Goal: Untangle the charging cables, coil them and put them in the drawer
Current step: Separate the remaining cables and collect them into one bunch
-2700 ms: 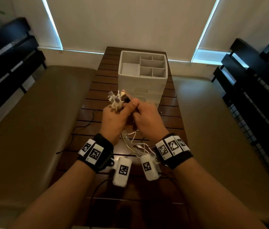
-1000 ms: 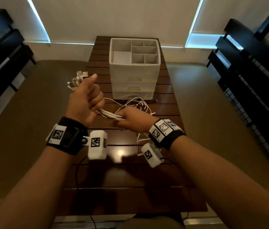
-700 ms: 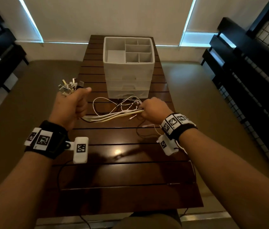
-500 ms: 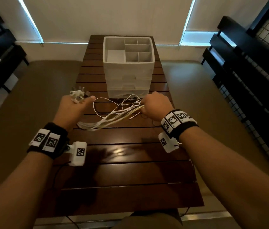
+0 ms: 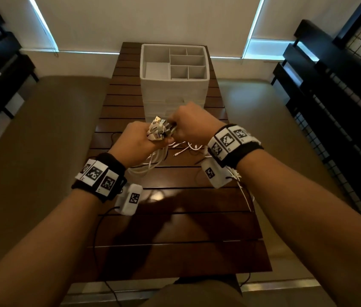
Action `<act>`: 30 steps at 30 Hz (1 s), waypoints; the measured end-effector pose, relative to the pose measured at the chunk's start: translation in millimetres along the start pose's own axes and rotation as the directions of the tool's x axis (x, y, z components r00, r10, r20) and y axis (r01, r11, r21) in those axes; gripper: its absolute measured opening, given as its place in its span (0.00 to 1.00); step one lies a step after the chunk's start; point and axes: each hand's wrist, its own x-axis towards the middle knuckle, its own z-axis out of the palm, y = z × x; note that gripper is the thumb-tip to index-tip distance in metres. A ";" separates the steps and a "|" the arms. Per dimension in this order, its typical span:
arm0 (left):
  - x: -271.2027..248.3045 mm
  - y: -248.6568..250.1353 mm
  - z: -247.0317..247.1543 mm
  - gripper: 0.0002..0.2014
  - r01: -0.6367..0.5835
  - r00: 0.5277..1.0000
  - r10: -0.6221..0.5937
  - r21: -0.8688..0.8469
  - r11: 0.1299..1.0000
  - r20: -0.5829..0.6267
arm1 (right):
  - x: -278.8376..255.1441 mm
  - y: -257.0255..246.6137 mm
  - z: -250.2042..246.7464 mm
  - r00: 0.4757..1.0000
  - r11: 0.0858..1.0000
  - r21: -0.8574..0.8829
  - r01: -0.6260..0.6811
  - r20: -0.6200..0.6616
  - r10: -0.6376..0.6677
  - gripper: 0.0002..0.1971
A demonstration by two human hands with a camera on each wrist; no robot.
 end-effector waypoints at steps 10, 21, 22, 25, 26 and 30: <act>-3.4 1.9 -26.5 0.11 -0.056 0.992 0.057 0.014 0.998 -0.111 | -12.4 47.8 3.4 0.982 0.933 0.312 -0.182 0.108 0.155 0.09; -15.2 -14.2 -17.9 0.10 0.023 0.999 -0.021 0.045 0.999 -0.043 | -27.4 68.3 7.4 0.951 0.967 0.019 -0.256 0.182 0.248 0.19; -16.0 -14.8 -14.9 0.09 0.016 1.000 -0.015 0.043 0.999 -0.018 | -27.6 71.8 9.4 0.931 0.961 -0.053 -0.272 0.239 0.276 0.21; -18.4 -13.0 -7.6 0.08 0.014 1.000 -0.014 0.009 1.000 -0.003 | -20.5 78.3 8.3 0.939 0.945 -0.122 -0.303 0.134 0.318 0.17; -18.1 -12.6 -8.4 0.08 0.026 0.999 -0.026 -0.012 1.000 -0.025 | -17.7 80.1 9.4 0.948 0.945 -0.107 -0.308 0.051 0.315 0.16; -15.4 -15.2 -24.8 0.10 0.051 0.985 -0.061 -0.070 0.996 -0.160 | -21.1 85.8 26.0 0.942 0.938 0.124 -0.323 -0.051 0.331 0.19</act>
